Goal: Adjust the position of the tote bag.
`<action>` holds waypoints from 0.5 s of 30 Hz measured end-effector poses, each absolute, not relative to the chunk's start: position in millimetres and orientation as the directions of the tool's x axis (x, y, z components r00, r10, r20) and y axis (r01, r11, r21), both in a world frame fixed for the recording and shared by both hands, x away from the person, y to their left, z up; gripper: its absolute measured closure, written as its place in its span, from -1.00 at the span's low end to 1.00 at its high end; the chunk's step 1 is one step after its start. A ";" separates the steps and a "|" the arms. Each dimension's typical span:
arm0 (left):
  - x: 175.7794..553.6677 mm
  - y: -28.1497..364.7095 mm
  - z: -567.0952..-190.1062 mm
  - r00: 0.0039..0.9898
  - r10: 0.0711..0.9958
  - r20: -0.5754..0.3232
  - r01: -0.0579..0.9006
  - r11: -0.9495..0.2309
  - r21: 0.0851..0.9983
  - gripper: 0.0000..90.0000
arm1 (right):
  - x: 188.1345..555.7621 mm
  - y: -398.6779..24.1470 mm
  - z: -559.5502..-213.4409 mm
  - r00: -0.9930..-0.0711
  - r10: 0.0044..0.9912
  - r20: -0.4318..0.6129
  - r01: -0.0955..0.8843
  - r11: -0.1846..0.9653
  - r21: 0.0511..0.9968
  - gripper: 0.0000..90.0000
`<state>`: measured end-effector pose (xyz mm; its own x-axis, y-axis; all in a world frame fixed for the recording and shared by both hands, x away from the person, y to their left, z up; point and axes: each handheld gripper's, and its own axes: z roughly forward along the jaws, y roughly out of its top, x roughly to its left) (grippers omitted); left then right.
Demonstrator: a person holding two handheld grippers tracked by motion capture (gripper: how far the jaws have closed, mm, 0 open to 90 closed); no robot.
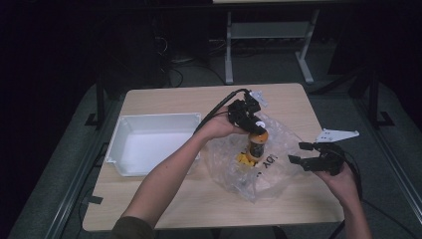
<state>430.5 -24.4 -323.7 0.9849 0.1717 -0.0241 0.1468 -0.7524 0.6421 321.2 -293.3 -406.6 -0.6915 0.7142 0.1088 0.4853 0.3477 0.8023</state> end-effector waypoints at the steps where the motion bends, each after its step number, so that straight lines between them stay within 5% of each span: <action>1: 430.5 -24.4 -323.6 0.985 0.171 -0.023 0.146 -0.753 0.642 0.31 | 321.3 -293.4 -406.6 -0.691 0.715 0.108 0.484 0.347 0.803 -0.37; 15: 428.7 -29.5 -316.9 0.987 0.161 -0.005 0.127 -0.764 0.633 0.32 | 320.2 -297.7 -406.9 -0.681 0.723 0.115 0.489 0.333 0.806 -0.41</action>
<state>428.7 -29.5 -316.9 0.9870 0.1605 -0.0046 0.1272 -0.7639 0.6326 320.2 -297.7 -406.9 -0.6810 0.7233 0.1146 0.4894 0.3330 0.8060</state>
